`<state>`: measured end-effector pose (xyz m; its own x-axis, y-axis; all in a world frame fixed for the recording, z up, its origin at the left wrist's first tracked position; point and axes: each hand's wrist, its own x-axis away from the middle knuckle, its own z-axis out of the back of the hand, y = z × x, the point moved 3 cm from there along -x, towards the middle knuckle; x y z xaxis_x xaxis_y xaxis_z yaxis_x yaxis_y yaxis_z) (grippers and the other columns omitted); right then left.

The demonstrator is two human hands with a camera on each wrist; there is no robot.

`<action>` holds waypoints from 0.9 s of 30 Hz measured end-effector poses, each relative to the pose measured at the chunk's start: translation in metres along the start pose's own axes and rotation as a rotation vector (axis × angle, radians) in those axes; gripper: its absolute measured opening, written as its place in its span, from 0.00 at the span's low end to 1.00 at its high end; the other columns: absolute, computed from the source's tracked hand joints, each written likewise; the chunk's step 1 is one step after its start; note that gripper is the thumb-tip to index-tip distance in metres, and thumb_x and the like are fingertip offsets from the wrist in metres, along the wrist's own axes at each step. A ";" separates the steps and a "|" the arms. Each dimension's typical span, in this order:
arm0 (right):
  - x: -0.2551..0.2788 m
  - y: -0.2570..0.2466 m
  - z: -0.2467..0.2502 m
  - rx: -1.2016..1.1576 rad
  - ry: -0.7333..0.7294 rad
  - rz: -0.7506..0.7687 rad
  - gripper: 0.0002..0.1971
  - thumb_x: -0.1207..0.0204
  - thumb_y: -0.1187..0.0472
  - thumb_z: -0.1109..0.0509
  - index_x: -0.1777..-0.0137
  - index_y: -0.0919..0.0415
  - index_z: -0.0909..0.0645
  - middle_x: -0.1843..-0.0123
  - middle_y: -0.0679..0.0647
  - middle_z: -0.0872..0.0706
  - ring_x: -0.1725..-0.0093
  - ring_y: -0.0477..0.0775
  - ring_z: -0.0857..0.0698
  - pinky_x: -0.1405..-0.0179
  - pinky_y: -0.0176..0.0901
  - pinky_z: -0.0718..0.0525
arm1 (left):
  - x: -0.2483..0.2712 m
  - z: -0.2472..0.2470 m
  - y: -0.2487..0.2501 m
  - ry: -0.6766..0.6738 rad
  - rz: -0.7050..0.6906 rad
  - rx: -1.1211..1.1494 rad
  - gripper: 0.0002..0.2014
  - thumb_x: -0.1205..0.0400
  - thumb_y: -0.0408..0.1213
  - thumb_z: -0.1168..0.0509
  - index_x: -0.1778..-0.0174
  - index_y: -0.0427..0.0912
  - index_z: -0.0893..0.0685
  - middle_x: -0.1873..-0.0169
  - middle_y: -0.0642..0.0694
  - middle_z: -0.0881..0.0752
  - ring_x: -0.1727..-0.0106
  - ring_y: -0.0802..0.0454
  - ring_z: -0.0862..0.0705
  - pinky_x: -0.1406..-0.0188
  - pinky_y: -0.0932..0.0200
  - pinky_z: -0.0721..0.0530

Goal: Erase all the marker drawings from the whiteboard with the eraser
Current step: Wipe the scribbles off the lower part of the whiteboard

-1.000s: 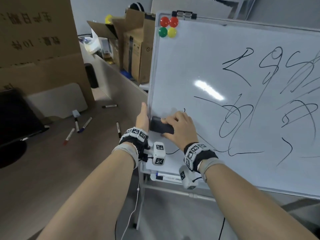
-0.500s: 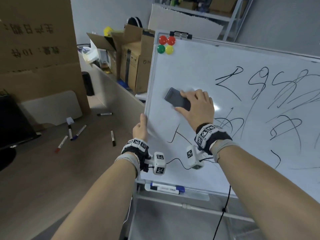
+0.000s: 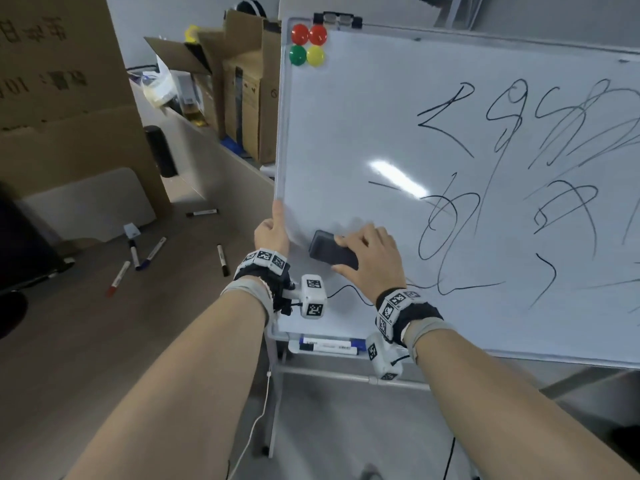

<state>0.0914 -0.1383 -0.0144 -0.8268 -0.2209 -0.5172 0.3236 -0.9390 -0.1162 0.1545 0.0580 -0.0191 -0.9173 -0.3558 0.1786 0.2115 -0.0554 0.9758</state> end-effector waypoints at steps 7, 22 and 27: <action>-0.018 0.005 0.021 0.077 0.010 0.021 0.26 0.36 0.42 0.17 0.40 0.50 0.17 0.51 0.54 0.20 0.51 0.60 0.22 0.51 0.53 0.25 | 0.005 -0.007 0.002 -0.004 -0.052 -0.040 0.29 0.17 0.64 0.44 0.74 0.47 0.44 0.75 0.48 0.40 0.75 0.51 0.40 0.76 0.60 0.39; -0.021 -0.017 -0.001 -0.109 0.114 -0.015 0.28 0.38 0.43 0.17 0.40 0.53 0.15 0.51 0.55 0.21 0.50 0.57 0.28 0.51 0.51 0.23 | -0.010 0.012 -0.029 -0.069 -0.099 -0.098 0.28 0.16 0.63 0.46 0.74 0.46 0.38 0.75 0.50 0.36 0.71 0.49 0.34 0.66 0.55 0.33; 0.017 -0.039 -0.035 -0.057 -0.109 0.140 0.28 0.42 0.45 0.13 0.43 0.51 0.16 0.52 0.54 0.20 0.52 0.59 0.23 0.51 0.52 0.23 | -0.006 0.020 -0.037 -0.127 -0.153 -0.206 0.27 0.14 0.60 0.47 0.73 0.45 0.36 0.75 0.50 0.32 0.71 0.49 0.33 0.67 0.54 0.32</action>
<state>0.0807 -0.0965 -0.0483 -0.8159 -0.3788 -0.4369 0.4622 -0.8812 -0.0993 0.1455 0.0811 -0.0539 -0.9759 -0.2102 0.0586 0.1200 -0.2929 0.9486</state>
